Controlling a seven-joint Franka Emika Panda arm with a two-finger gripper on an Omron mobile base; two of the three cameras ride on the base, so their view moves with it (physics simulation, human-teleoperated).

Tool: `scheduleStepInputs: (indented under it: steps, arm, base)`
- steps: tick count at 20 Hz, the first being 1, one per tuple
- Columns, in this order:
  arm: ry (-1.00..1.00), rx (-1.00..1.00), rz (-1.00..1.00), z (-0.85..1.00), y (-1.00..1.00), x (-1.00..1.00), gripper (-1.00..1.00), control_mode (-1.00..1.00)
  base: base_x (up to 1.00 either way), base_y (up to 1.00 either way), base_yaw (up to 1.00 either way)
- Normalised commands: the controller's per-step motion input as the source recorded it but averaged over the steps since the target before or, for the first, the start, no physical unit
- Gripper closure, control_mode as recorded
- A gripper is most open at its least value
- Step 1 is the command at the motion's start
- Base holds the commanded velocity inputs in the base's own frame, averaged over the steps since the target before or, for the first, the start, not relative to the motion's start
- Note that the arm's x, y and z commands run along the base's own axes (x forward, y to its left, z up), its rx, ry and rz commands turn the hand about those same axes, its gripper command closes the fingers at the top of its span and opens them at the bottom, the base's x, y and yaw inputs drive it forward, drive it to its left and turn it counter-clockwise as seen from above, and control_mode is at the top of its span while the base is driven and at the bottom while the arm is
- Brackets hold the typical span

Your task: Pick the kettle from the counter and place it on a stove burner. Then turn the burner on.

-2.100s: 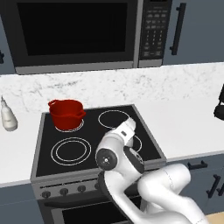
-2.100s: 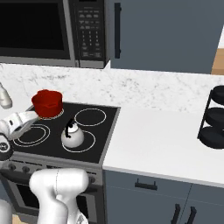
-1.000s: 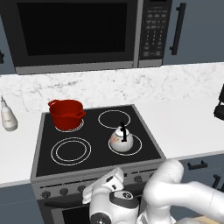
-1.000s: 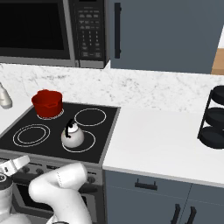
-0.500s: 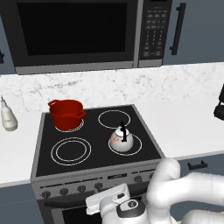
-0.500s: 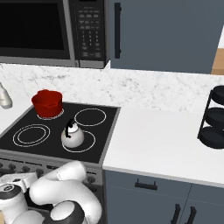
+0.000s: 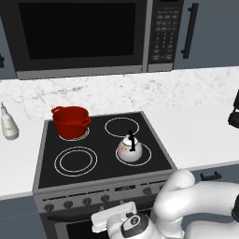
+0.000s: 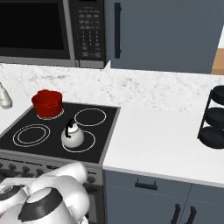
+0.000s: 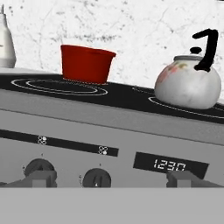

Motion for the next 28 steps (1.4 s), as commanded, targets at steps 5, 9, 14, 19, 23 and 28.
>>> scheduleStepInputs:
  steps: [5, 9, 14, 19, 23, 28]
  arm:
    - [0.0, 0.13, 0.0, -0.01, -0.18, 0.35, -1.0, -1.0]
    - [0.0, 0.01, 0.0, -0.05, -0.03, 0.04, -1.0, -1.0]
    - [0.0, 0.0, 0.0, -0.24, -0.19, 0.51, -1.0, -1.0]
    - [0.0, 0.04, 0.0, -0.28, -0.08, 0.24, -1.0, -1.0]
    - [0.0, 0.14, 0.0, -0.47, -0.2, 0.06, -1.0, -1.0]
    - [0.0, 0.03, 0.0, -0.04, 0.0, 0.16, -1.0, -1.0]
  base:
    - [0.0, 0.0, 0.0]
    - [0.0, 0.0, 0.0]
    - [0.0, 0.0, 0.0]
    - [0.0, 0.0, 0.0]
    - [0.0, 0.0, 0.0]
    - [0.0, 0.0, 0.0]
